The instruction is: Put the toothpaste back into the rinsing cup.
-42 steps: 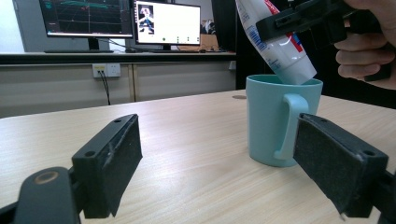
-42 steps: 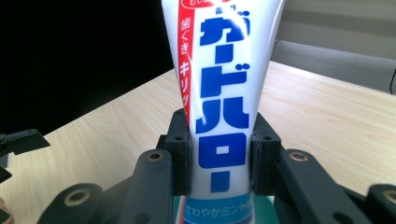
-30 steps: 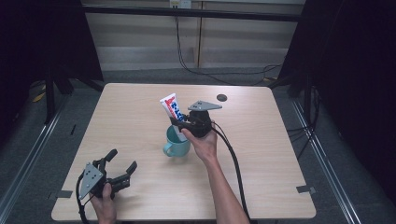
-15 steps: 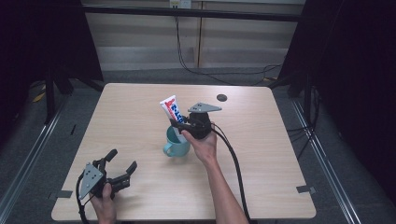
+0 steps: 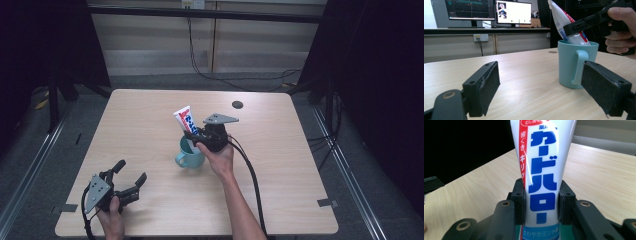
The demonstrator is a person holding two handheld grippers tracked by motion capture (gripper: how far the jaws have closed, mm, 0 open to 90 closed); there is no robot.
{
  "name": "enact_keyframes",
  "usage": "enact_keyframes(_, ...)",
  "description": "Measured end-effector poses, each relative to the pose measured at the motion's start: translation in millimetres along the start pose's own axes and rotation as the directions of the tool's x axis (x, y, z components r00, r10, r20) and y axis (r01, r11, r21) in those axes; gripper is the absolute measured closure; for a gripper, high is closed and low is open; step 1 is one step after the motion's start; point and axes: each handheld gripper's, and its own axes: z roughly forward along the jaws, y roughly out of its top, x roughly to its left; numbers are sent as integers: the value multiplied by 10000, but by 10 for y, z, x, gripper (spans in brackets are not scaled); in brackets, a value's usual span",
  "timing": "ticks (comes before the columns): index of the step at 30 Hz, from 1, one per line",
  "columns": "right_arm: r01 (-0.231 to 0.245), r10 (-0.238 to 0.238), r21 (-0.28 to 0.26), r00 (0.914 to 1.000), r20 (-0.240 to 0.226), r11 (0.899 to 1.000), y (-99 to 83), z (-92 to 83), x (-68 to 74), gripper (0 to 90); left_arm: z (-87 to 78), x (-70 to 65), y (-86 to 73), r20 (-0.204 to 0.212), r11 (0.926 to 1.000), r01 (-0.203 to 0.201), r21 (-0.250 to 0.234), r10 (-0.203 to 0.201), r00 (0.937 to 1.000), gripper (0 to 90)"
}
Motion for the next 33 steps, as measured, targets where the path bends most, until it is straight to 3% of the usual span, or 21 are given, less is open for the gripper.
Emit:
enact_keyframes(15, 239, -238, 355, 9997, -39, 9991, -45, 36, 11, 627, 0, 1, 0, 12, 10000, 4, -3, -4, 10000, 153)
enact_keyframes(21, 495, -504, 888, 9987, 81, 9948, -69, 54, 25, 514, 0, 1, 0, 0, 10000, 21, -5, -21, 10000, 153)
enact_keyframes(27, 254, -255, 121, 9996, 119, 9996, -93, -17, -1, 455, 2, 1, 0, 2, 10000, 19, -11, -19, 10000, 154)
enact_keyframes(33, 191, -191, -65, 9998, 27, 9998, -57, -58, -20, 378, 2, 1, 0, 0, 10000, 22, -11, -22, 10000, 154)
